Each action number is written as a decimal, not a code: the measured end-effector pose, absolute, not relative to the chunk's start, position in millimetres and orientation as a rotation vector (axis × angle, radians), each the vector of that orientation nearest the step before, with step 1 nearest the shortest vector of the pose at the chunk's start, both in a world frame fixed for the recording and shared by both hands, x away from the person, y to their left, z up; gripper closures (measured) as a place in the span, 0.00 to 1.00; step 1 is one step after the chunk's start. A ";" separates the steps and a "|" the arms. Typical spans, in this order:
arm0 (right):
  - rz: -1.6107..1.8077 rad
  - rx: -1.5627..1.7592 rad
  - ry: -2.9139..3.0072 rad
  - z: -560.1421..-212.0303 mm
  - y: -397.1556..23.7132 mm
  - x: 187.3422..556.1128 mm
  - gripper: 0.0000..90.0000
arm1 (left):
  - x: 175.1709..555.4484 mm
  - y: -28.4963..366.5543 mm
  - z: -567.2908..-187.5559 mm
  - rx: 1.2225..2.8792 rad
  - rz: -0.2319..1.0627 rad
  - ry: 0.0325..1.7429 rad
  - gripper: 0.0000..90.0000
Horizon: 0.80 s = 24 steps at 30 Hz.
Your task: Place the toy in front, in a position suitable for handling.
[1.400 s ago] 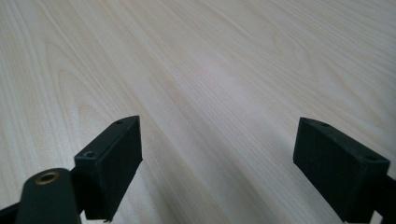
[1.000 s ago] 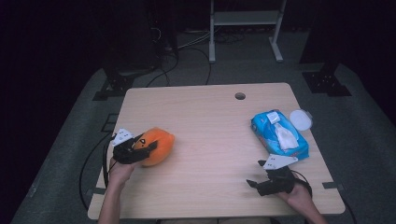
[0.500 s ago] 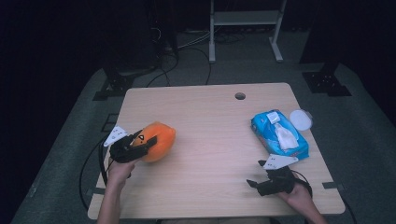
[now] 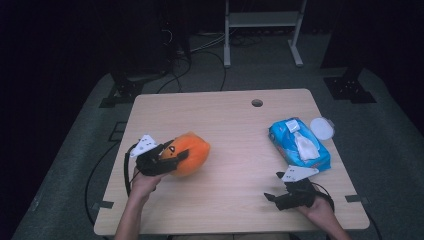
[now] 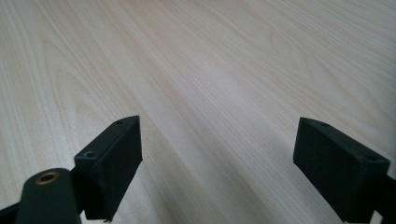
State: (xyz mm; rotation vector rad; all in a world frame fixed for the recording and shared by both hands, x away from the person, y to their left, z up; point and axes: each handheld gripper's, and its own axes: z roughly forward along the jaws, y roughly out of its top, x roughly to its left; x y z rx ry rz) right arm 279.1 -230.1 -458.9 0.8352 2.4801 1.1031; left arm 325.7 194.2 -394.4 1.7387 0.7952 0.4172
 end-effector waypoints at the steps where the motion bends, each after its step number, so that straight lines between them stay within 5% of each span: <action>1: 1.102 0.834 2.479 -458.7 -230.0 278.9 0.16 | 324.6 188.0 -395.0 1.750 0.410 0.781 0.39; 24: 1.104 0.925 2.391 -453.9 -251.9 283.4 0.16 | 306.5 92.4 -423.4 1.847 0.277 0.533 0.38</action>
